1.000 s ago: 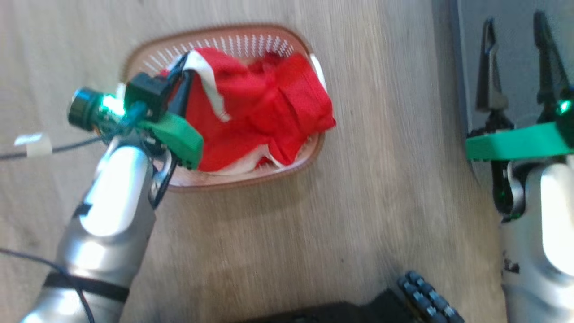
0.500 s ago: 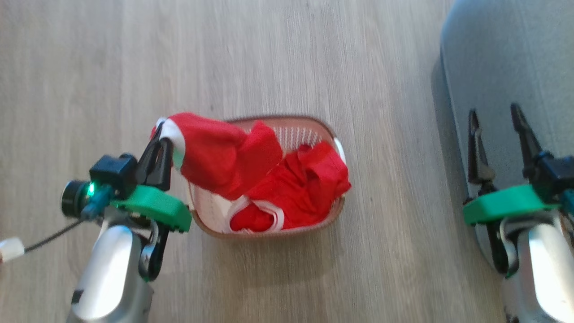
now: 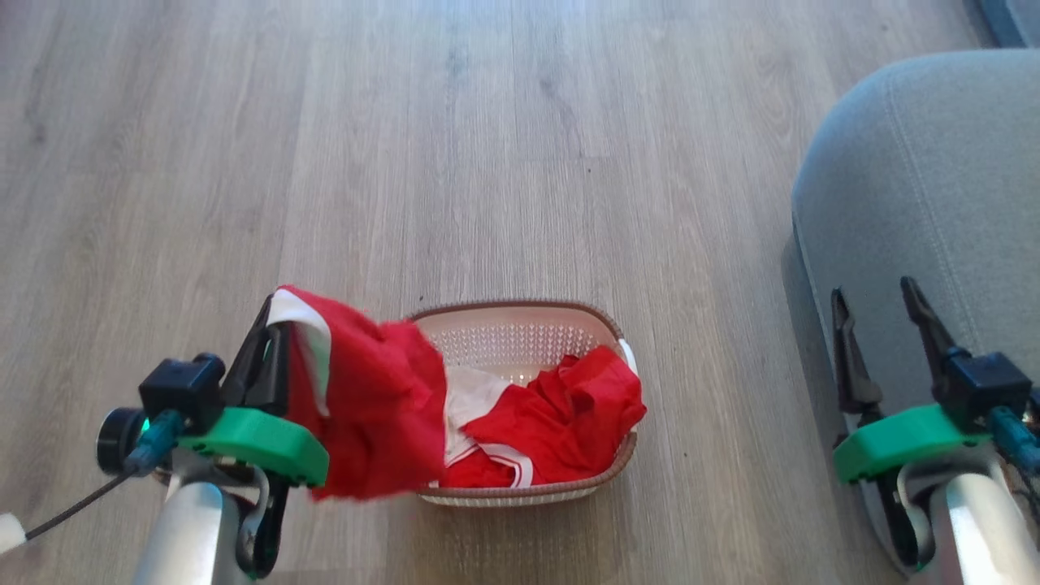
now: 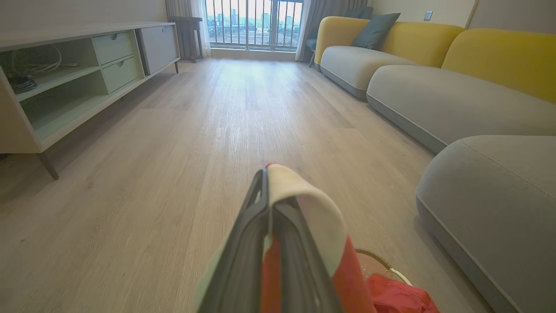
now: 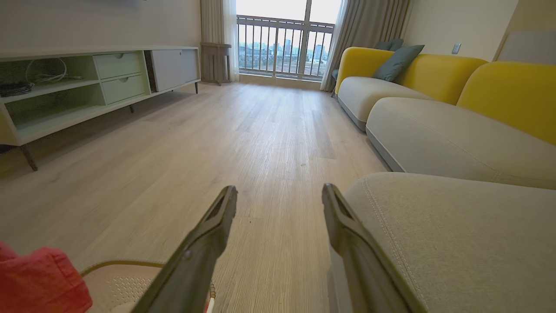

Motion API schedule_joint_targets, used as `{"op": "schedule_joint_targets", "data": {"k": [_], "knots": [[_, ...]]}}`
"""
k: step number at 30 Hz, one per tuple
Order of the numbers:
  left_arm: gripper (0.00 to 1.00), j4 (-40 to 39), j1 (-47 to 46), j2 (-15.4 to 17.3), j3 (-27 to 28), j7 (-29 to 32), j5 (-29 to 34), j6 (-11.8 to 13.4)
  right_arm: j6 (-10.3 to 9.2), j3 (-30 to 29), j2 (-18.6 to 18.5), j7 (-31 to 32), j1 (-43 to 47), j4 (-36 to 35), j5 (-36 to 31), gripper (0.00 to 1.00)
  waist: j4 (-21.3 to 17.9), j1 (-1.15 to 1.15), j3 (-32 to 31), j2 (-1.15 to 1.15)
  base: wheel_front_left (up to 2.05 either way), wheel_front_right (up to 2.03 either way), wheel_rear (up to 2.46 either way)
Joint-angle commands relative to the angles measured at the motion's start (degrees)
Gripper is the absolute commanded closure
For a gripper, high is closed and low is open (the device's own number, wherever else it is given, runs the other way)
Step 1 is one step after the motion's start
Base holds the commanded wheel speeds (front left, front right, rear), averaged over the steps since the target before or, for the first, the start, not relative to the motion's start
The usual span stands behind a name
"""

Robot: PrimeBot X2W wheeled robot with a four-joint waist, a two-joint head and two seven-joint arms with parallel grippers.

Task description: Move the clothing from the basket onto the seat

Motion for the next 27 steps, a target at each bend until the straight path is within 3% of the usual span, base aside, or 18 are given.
{"op": "schedule_joint_targets", "data": {"k": [1, 17, 27], "knots": [[1.0, -2.4, -1.6, 0.5, 2.4, -0.3, 0.3, -0.2, -0.01, 1.5, -1.2, -0.4, -0.7, -1.5, -0.5, 0.0, 0.2, 0.01, -0.7, -0.01, 0.0, 0.0, 0.0], [1.0, -4.1, -1.2, 0.1, 3.3, -0.3, 1.5, -0.9, -0.01, 2.7, -1.5, -0.4, 0.0, -0.7, 0.1, 0.0, 0.3, 0.01, -0.9, -0.01, 0.0, 0.0, 0.0], [1.0, -3.3, -3.2, 0.1, -1.3, -0.3, 2.3, -2.4, -0.01, 15.2, -4.9, -0.4, -2.9, -0.6, 5.3, 0.0, 0.9, 0.01, -2.3, -0.01, 0.0, 0.0, 0.0]]}}
